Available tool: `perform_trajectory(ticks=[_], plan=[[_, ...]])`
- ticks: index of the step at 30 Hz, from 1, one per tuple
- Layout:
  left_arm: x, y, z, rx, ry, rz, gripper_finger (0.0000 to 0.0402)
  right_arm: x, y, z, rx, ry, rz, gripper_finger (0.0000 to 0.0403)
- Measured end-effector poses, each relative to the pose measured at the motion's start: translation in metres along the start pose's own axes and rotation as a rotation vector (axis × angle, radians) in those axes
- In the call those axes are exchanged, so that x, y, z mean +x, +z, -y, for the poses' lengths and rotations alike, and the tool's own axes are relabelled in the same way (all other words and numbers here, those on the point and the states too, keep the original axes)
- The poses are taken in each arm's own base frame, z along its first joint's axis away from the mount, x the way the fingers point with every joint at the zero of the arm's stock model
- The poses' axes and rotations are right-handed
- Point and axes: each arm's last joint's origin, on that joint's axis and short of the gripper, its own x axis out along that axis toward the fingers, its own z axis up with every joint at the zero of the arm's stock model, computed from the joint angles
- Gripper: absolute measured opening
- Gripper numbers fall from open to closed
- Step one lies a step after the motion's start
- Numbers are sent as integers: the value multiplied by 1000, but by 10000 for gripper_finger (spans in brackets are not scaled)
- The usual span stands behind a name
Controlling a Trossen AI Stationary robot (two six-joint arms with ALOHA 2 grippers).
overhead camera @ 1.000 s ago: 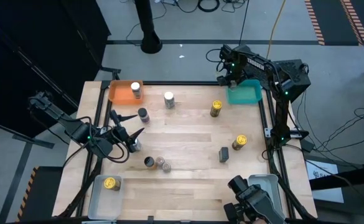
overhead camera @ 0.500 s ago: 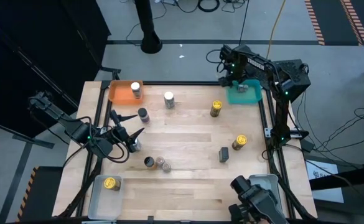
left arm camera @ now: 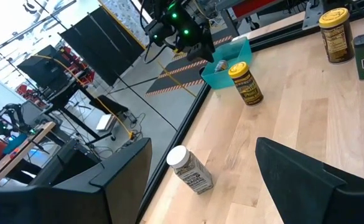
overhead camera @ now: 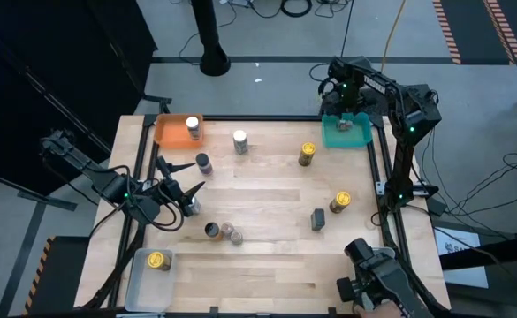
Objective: Sort spices by type
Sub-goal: Put the top brown seasoning bottle into the blue bin
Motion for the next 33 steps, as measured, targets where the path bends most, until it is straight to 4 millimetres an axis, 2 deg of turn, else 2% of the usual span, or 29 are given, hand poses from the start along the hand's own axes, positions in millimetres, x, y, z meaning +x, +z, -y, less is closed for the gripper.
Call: perform_trajectory(ticks=[3, 7, 11, 14, 30, 33], plan=[[0, 0, 0, 0, -1, 0, 293, 4, 2, 0, -3, 1, -7, 285], [0, 0, 0, 0, 0, 0, 293, 25, 1, -1, -8, 12, -43, 307], [0, 0, 0, 0, 0, 0, 293, 47, -5, 0, -5, 12, -78, 316], [0, 0, 0, 0, 0, 0, 293, 56, -8, 2, -1, 14, -93, 318], [0, 0, 0, 7, 0, 0, 293, 57, 3, 1, 22, 51, 12, 318], [0, 0, 0, 7, 0, 0, 293, 57, 3, 1, 26, 52, 13, 308]])
